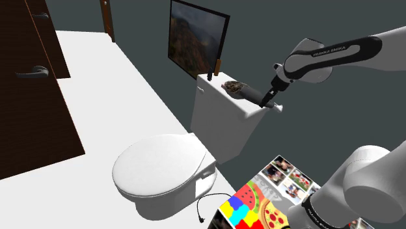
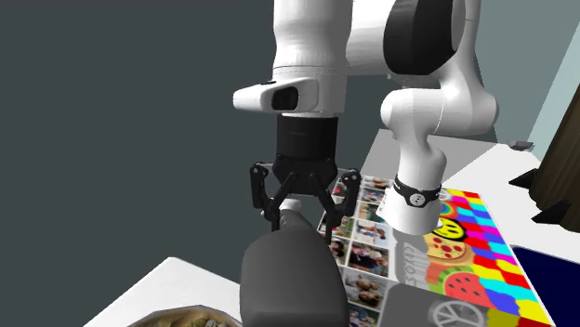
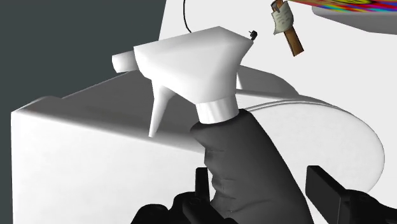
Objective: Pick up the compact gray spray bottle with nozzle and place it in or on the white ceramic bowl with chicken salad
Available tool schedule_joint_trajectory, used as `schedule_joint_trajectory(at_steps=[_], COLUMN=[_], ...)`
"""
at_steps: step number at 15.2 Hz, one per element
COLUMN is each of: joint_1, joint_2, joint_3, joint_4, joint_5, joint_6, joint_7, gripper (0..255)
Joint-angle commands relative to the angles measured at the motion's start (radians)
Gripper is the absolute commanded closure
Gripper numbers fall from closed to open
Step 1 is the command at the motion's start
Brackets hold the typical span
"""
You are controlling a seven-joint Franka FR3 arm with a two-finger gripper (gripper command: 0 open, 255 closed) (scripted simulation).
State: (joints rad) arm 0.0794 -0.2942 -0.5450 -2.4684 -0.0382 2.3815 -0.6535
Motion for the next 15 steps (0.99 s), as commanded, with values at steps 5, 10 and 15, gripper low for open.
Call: schedule_joint_trajectory(at_steps=[5,10,15], joint_1=[-0.010,-0.015,-0.017], joint_2=[-0.044,-0.072,-0.094], joint_3=[0.019,0.034,0.047], joint_4=[0.049,0.094,0.145], joint_5=[-0.022,-0.032,-0.038], joint_6=[-0.090,-0.161,-0.232], joint_7=[0.023,0.039,0.050], gripper=[255,255,255])
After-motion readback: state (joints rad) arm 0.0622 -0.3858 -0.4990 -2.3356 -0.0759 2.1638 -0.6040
